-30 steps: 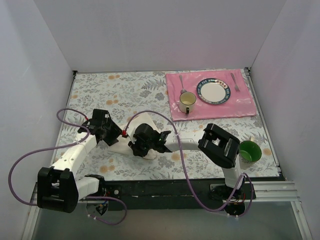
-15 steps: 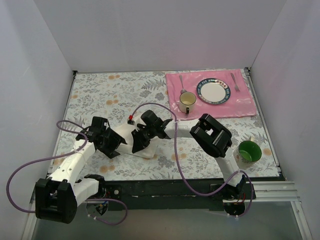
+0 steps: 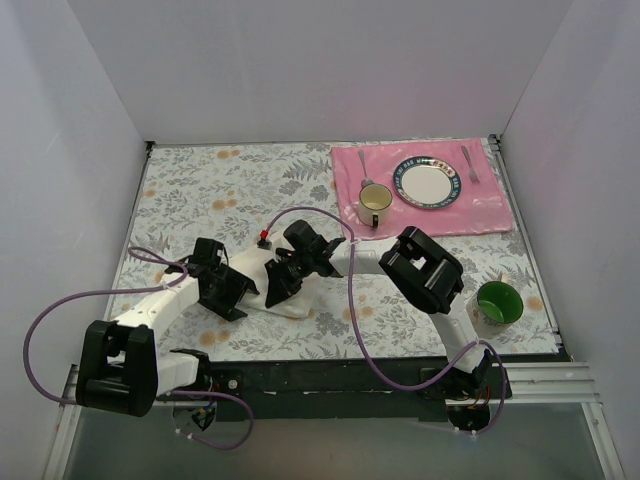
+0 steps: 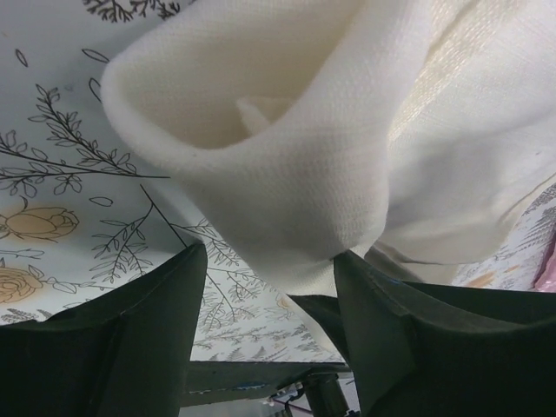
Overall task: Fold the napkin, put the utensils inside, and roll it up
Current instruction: Roll the napkin with the utensil
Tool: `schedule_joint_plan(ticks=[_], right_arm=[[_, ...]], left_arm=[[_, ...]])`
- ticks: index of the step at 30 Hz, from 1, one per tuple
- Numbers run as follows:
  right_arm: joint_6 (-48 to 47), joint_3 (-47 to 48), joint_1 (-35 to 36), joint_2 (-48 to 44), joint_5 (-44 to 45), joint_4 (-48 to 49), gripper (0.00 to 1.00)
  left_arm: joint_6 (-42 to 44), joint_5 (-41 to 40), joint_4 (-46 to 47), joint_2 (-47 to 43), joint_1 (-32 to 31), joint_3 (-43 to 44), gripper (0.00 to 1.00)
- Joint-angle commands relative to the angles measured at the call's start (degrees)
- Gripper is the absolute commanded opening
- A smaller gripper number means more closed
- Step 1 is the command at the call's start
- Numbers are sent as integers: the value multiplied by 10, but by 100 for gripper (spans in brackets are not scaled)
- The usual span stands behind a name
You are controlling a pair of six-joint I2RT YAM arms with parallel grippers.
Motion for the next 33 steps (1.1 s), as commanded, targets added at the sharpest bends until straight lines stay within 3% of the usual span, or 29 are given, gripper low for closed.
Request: schedule_joint_plan(ticks=[1, 7, 11, 17, 21, 23, 27, 33], right_arm=[[-6, -25, 7, 34, 13, -89, 2], [-6, -24, 8, 38, -5, -90, 1], [-10, -20, 8, 42, -12, -93, 1], [-28, -8, 9, 48, -26, -118, 3], [-85, 29, 18, 34, 28, -186, 16], [-103, 46, 24, 26, 58, -216, 22], [-131, 70, 48, -15, 160, -268, 43], [-149, 83, 78, -81, 284, -296, 60]], left_arm=[[-17, -51, 33, 8, -3, -12, 59], [-7, -114, 70, 19, -12, -23, 53], [10, -133, 108, 21, -14, -45, 40], [28, -137, 108, 45, -13, -52, 10], [34, -127, 88, 61, -14, -37, 0], [35, -118, 73, 69, -14, -27, 0], [30, -111, 39, 76, -15, 12, 0], [13, -101, 10, 74, -15, 27, 0]])
